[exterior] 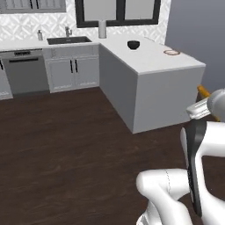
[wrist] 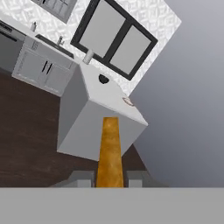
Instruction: Start the toaster. Once the lever pops up, take the bread to the plate on the dining counter.
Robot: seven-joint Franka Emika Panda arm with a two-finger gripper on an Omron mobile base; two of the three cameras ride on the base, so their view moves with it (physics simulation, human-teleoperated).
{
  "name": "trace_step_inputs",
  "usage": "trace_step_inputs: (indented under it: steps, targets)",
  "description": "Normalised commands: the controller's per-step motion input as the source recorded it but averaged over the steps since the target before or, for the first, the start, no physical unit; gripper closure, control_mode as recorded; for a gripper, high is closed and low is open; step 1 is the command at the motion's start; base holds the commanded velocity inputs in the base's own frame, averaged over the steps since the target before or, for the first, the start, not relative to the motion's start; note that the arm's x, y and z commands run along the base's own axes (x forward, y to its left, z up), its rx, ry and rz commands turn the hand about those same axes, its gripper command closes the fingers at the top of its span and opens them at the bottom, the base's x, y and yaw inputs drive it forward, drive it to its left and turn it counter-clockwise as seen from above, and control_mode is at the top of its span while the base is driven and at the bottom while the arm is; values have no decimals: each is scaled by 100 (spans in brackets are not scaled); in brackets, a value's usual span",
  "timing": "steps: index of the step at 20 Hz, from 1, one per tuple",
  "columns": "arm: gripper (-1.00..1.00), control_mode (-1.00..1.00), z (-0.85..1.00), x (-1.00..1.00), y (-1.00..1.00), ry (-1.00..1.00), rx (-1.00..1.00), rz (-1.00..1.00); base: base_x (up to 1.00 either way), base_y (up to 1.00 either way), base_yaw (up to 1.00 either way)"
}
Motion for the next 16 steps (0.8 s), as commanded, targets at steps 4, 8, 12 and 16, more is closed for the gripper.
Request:
trace_step_inputs:
  steps: [4, 8, 12, 16]
  targets:
    - [100, 100, 0, 0, 0, 0, 0, 0, 100, -56, 0]
    - [100, 100, 0, 0, 0, 0, 0, 0, 100, -73, 0]
    - [100, 100, 0, 0, 0, 0, 0, 0, 100, -99, 0]
    - [100, 100, 0, 0, 0, 0, 0, 0, 100, -100, 2]
